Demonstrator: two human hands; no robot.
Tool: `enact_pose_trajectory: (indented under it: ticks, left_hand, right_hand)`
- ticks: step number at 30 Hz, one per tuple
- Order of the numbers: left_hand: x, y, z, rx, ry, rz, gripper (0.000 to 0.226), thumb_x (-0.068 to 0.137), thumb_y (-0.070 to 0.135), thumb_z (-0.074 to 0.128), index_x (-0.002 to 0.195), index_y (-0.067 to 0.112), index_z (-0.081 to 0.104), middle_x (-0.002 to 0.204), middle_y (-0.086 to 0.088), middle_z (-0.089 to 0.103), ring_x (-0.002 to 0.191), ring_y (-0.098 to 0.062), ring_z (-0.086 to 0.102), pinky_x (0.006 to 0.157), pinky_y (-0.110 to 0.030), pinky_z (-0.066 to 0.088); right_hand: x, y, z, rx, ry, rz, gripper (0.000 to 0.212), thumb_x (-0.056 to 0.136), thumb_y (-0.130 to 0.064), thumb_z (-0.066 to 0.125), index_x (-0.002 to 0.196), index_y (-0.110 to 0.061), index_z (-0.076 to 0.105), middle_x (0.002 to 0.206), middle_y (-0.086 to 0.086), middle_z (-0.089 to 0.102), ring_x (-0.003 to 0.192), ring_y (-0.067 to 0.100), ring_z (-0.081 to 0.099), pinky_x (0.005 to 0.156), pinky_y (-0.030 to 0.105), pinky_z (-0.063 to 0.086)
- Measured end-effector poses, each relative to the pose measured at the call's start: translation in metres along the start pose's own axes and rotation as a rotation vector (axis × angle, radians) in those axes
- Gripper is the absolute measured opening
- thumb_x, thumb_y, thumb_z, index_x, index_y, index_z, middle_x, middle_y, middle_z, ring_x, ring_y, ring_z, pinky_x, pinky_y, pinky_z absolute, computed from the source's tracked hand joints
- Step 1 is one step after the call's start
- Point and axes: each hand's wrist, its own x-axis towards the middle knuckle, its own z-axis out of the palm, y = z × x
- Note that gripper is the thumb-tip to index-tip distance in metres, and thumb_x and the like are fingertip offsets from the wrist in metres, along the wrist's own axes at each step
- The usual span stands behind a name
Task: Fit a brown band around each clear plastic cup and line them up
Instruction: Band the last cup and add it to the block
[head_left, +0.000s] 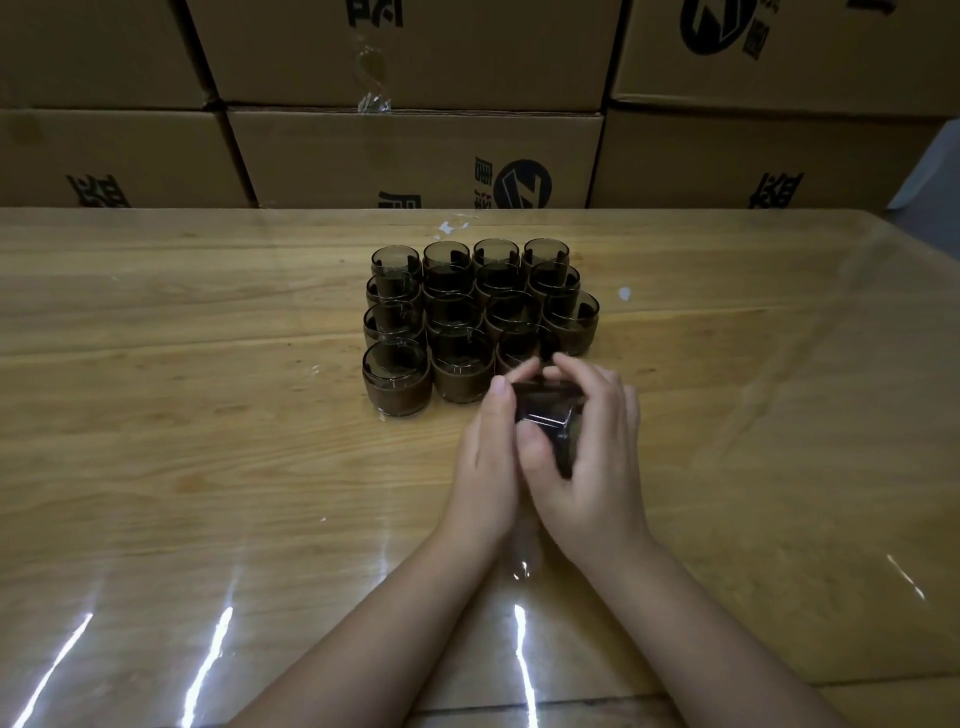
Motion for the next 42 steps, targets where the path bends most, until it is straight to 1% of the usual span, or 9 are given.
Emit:
enact_pose_trajectory:
  ticks: [4, 10, 16, 19, 22, 30, 34, 39, 42]
  left_hand:
    - [0.005, 0.000, -0.004, -0.040, 0.026, -0.129, 0.055, 0.104, 0.035, 0.030, 0.070, 0.042, 0.073, 0.071, 0.016, 0.071, 0.070, 0.007, 0.063, 0.061, -0.008, 0.046]
    - [0.009, 0.001, -0.003, -0.153, -0.064, -0.162, 0.037, 0.104, 0.025, 0.033, 0.083, 0.013, 0.062, 0.070, 0.005, 0.065, 0.071, -0.001, 0.063, 0.066, -0.018, 0.050]
    - [0.006, -0.003, -0.002, 0.014, -0.051, 0.008, 0.029, 0.084, 0.048, 0.048, 0.090, 0.021, 0.058, 0.076, 0.019, 0.065, 0.074, 0.004, 0.059, 0.069, -0.014, 0.046]
    - [0.005, -0.005, -0.006, 0.182, -0.031, 0.069, 0.037, 0.075, 0.057, 0.047, 0.099, 0.030, 0.057, 0.088, 0.020, 0.067, 0.084, 0.003, 0.062, 0.075, -0.018, 0.049]
    - [0.003, -0.007, -0.010, 0.367, 0.006, 0.146, 0.055, 0.069, 0.059, 0.054, 0.113, 0.027, 0.051, 0.104, 0.014, 0.061, 0.095, 0.001, 0.059, 0.083, -0.018, 0.047]
    - [0.009, -0.009, -0.018, 0.480, -0.048, 0.349, 0.066, 0.063, 0.055, 0.069, 0.119, 0.036, 0.040, 0.111, 0.015, 0.048, 0.103, 0.005, 0.050, 0.087, -0.008, 0.040]
    - [0.009, -0.011, -0.025, 0.369, 0.049, 0.308, 0.062, 0.062, 0.058, 0.070, 0.115, 0.041, 0.043, 0.110, 0.018, 0.054, 0.099, 0.005, 0.056, 0.085, -0.018, 0.047]
    - [0.023, -0.014, -0.035, 0.107, 0.212, 0.168, 0.066, 0.063, 0.046, 0.079, 0.118, 0.048, 0.044, 0.124, 0.001, 0.056, 0.112, -0.023, 0.062, 0.093, -0.053, 0.051]
    - [0.029, -0.017, -0.041, 0.122, 0.218, 0.146, 0.078, 0.057, 0.039, 0.085, 0.122, 0.050, 0.043, 0.123, 0.013, 0.054, 0.113, -0.011, 0.060, 0.096, -0.035, 0.051]
  right_hand:
    - [-0.001, -0.001, 0.004, 0.004, -0.031, -0.112, 0.044, 0.085, -0.028, 0.053, 0.120, -0.002, 0.057, 0.117, 0.011, 0.058, 0.111, 0.020, 0.051, 0.101, 0.029, 0.036]
    - [-0.001, 0.011, 0.004, 0.097, -0.039, -0.209, 0.034, 0.086, -0.025, 0.055, 0.118, -0.014, 0.050, 0.116, 0.004, 0.054, 0.110, 0.018, 0.052, 0.096, 0.037, 0.043]
    - [-0.007, 0.007, 0.012, 0.437, 0.012, 0.074, 0.020, 0.091, -0.028, 0.046, 0.109, -0.022, 0.053, 0.114, 0.002, 0.056, 0.110, 0.014, 0.054, 0.093, 0.028, 0.043]
    - [-0.007, -0.001, 0.013, 0.721, -0.033, 0.390, 0.021, 0.091, -0.033, 0.044, 0.109, -0.028, 0.054, 0.106, -0.016, 0.063, 0.098, 0.006, 0.062, 0.078, 0.021, 0.051]
    - [-0.003, 0.001, 0.015, 1.024, -0.044, 0.732, 0.022, 0.095, -0.033, 0.043, 0.109, -0.028, 0.059, 0.105, 0.000, 0.068, 0.093, 0.012, 0.067, 0.071, 0.021, 0.053]
    - [0.008, 0.005, 0.008, 1.501, -0.090, 1.095, 0.066, 0.086, -0.047, 0.046, 0.134, -0.003, 0.051, 0.133, 0.020, 0.057, 0.123, 0.029, 0.056, 0.103, 0.038, 0.045]
    - [0.012, 0.008, 0.004, 1.355, -0.200, 0.926, 0.061, 0.090, -0.047, 0.039, 0.134, -0.007, 0.050, 0.130, 0.015, 0.061, 0.123, 0.024, 0.056, 0.102, 0.034, 0.046]
    - [0.018, 0.037, -0.007, 0.360, -0.099, 0.603, 0.014, 0.098, -0.034, 0.048, 0.110, -0.032, 0.055, 0.099, -0.010, 0.064, 0.090, 0.008, 0.063, 0.069, 0.014, 0.049]
    - [0.015, 0.059, -0.006, 0.035, -0.173, 0.660, 0.027, 0.095, -0.037, 0.052, 0.118, -0.024, 0.052, 0.095, -0.005, 0.055, 0.084, 0.013, 0.055, 0.065, 0.022, 0.039]
